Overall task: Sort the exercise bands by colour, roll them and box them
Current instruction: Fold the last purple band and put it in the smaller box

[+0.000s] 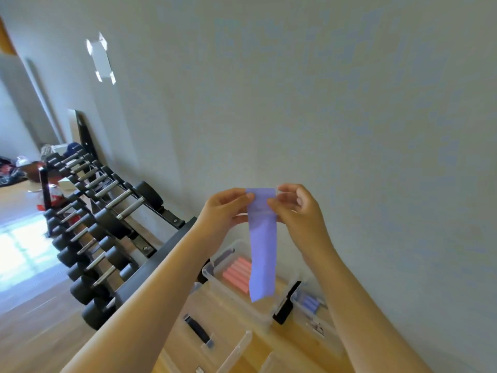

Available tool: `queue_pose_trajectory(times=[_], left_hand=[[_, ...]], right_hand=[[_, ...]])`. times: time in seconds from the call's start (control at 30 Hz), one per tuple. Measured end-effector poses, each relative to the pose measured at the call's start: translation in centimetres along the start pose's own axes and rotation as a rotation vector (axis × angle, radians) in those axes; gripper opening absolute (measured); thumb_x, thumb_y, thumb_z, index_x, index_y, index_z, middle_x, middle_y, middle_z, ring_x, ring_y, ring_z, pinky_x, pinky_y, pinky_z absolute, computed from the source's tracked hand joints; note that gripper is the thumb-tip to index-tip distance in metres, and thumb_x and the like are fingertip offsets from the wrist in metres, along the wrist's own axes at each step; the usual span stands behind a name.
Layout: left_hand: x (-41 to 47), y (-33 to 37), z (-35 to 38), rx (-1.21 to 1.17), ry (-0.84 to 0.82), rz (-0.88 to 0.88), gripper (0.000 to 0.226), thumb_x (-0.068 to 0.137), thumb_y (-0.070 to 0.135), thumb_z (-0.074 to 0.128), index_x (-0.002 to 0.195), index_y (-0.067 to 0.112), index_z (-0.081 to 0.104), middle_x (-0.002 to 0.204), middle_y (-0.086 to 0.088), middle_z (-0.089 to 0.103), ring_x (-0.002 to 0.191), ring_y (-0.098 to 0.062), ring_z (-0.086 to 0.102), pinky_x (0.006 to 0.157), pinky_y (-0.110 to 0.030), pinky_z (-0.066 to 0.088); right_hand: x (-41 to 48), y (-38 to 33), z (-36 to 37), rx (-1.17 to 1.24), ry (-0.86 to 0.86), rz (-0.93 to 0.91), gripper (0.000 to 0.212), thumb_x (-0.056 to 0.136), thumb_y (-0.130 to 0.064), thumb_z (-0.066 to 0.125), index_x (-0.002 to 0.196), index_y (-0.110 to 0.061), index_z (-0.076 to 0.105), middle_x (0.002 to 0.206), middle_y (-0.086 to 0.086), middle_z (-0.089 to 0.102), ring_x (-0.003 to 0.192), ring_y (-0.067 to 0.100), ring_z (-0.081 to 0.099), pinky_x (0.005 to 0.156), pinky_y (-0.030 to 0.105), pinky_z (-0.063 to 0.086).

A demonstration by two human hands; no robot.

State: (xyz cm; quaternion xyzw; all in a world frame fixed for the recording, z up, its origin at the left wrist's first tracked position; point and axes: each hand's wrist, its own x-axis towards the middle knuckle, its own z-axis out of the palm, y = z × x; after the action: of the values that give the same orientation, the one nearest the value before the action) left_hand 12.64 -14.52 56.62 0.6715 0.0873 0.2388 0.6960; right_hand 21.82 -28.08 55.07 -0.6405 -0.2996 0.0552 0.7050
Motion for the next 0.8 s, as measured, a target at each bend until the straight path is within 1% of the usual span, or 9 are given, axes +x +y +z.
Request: queue_pose_trajectory(times=[0.03,0.1,0.23,0.33,0.4,0.5,0.57,0.67,0.8], left_hand=[[0.1,0.4,0.1,-0.005,-0.006,0.006,0.018,0.097,0.010,0.055,0.104,0.001,0.069,0.101,-0.016,0.072,0.091,-0.025,0.070,0.080,-0.030,0.057],[0.4,1.1,0.2,-0.008,-0.006,0.009,0.019,0.097,0.011,0.055,0.105,0.001,0.069,0.101,-0.015,0.072,0.091,-0.025,0.070,0.080,-0.029,0.058],[0.7,2.2,0.3,-0.010,-0.015,0.015,0.020,0.096,0.011,0.055,0.104,-0.001,0.069,0.099,-0.015,0.071,0.090,-0.024,0.069,0.078,-0.027,0.058],[0.8,2.8,0.0,0.004,-0.031,0.029,0.022,0.096,0.011,0.055,0.107,-0.004,0.067,0.104,-0.018,0.070,0.096,-0.026,0.067,0.082,-0.030,0.057],[0.9,2.9,-0.3,0.016,-0.057,0.043,0.026,0.096,0.011,0.057,0.111,-0.008,0.065,0.113,-0.024,0.067,0.105,-0.032,0.065,0.092,-0.038,0.054],[0.7,2.6,-0.5,0.019,-0.102,0.039,0.034,0.093,0.015,0.061,0.115,-0.010,0.062,0.123,-0.025,0.063,0.113,-0.035,0.062,0.098,-0.043,0.051],[0.5,2.3,-0.4,0.007,-0.080,0.031,0.028,0.093,0.015,0.059,0.110,-0.005,0.067,0.116,-0.019,0.068,0.107,-0.029,0.064,0.094,-0.042,0.051],[0.2,2.0,-0.3,-0.019,-0.010,0.016,0.026,0.098,0.018,0.053,0.105,0.000,0.071,0.107,-0.016,0.070,0.099,-0.025,0.065,0.087,-0.039,0.052],[-0.1,2.0,-0.3,-0.006,0.065,0.028,0.017,0.095,0.015,0.058,0.099,0.003,0.069,0.093,-0.011,0.072,0.085,-0.020,0.067,0.076,-0.029,0.053]], right_hand=[[0.2,-0.4,-0.1,0.047,-0.009,0.051,0.016,0.090,-0.015,0.065,0.100,-0.025,0.058,0.095,0.003,0.070,0.091,0.020,0.069,0.082,0.038,0.057],[0.6,-1.2,-0.3,0.039,-0.015,0.077,0.003,0.095,-0.021,0.058,0.096,-0.018,0.059,0.082,0.002,0.073,0.077,0.016,0.071,0.074,0.036,0.057],[1.4,-2.1,-0.1,-0.024,0.011,0.052,0.033,0.100,-0.032,0.049,0.088,-0.007,0.069,0.084,0.004,0.074,0.079,0.018,0.072,0.072,0.034,0.056],[1.8,-2.5,0.2,-0.024,-0.016,0.058,0.038,0.099,-0.036,0.049,0.090,-0.008,0.073,0.085,0.006,0.075,0.081,0.019,0.072,0.069,0.029,0.056],[1.9,-2.7,0.5,-0.015,-0.038,0.053,0.037,0.098,-0.035,0.054,0.089,-0.004,0.073,0.086,0.010,0.075,0.083,0.022,0.072,0.073,0.034,0.059],[1.9,-2.9,0.8,0.034,-0.038,0.002,0.014,0.091,-0.017,0.065,0.081,-0.008,0.070,0.085,0.013,0.073,0.080,0.024,0.069,0.080,0.044,0.058],[1.8,-3.0,0.9,0.044,-0.030,-0.029,0.007,0.088,-0.008,0.067,0.083,-0.012,0.070,0.085,0.009,0.073,0.079,0.019,0.067,0.077,0.037,0.056],[1.7,-3.1,0.7,0.056,-0.037,-0.044,0.009,0.088,-0.007,0.066,0.085,-0.015,0.070,0.085,0.004,0.073,0.080,0.017,0.067,0.075,0.026,0.051],[1.6,-3.5,0.6,0.060,-0.058,-0.034,0.017,0.089,-0.008,0.065,0.079,-0.020,0.069,0.077,-0.004,0.071,0.075,0.011,0.066,0.073,0.025,0.051]])
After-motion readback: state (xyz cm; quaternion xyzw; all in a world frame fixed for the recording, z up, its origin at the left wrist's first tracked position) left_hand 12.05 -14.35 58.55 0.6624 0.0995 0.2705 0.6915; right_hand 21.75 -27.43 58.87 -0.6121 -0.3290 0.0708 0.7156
